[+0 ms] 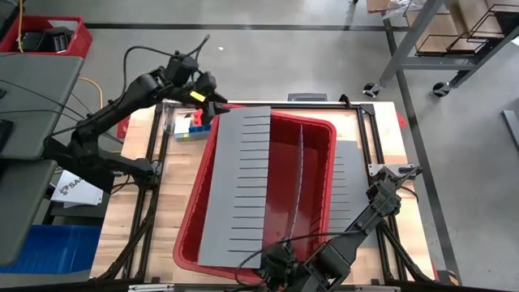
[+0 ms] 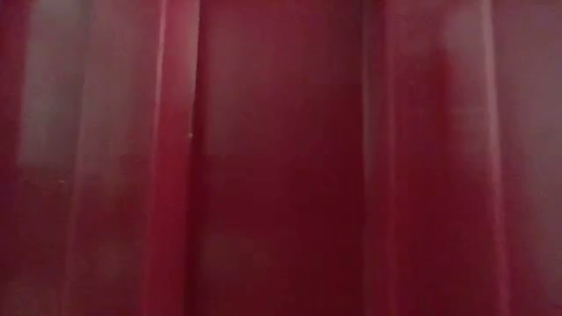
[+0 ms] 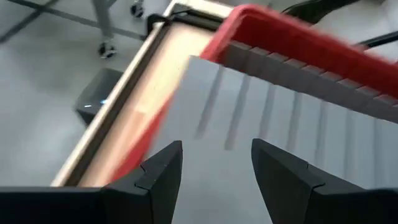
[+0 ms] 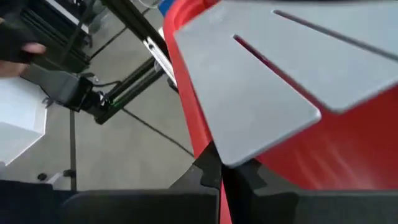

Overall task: Sort blocks
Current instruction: Assemble the bin divider into the red bin

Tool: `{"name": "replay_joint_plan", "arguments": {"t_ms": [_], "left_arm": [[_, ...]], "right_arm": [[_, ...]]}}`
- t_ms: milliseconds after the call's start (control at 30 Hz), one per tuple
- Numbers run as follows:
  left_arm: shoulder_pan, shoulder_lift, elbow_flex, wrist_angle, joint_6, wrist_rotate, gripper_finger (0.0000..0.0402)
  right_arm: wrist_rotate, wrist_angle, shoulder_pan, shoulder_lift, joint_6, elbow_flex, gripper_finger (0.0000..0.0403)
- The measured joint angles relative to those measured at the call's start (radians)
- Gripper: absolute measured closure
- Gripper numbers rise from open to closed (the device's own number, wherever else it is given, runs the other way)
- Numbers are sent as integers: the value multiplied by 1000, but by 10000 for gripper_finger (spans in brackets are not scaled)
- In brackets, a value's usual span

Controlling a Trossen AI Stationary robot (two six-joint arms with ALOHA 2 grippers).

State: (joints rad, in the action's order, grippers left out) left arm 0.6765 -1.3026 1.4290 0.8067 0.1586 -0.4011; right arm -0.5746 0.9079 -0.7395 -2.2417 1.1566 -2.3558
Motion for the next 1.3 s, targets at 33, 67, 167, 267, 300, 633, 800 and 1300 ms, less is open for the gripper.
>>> {"name": "replay_joint_plan", "arguments": {"t_ms": [33,67,167,267,300,633,800,1300], "left_arm": [[-4,12,0,3,-10,-10,215],[-8,23,0,4,-14,-11,215],[-20,71,-1,4,-26,-9,215],[-28,121,0,3,-27,-7,215],[-32,133,0,5,-44,-3,215],[-106,265,0,59,-176,45,215],[-189,272,-1,74,-283,46,215],[-309,284,-1,102,-341,331,215]], "right_arm": [[20,5,0,0,22,0,403],[50,8,0,0,42,0,403],[111,19,1,0,99,0,402],[118,22,5,1,78,0,390],[123,25,9,1,77,0,380],[225,179,20,5,75,0,231],[228,323,56,22,110,0,218],[111,635,332,67,428,0,220]]}}
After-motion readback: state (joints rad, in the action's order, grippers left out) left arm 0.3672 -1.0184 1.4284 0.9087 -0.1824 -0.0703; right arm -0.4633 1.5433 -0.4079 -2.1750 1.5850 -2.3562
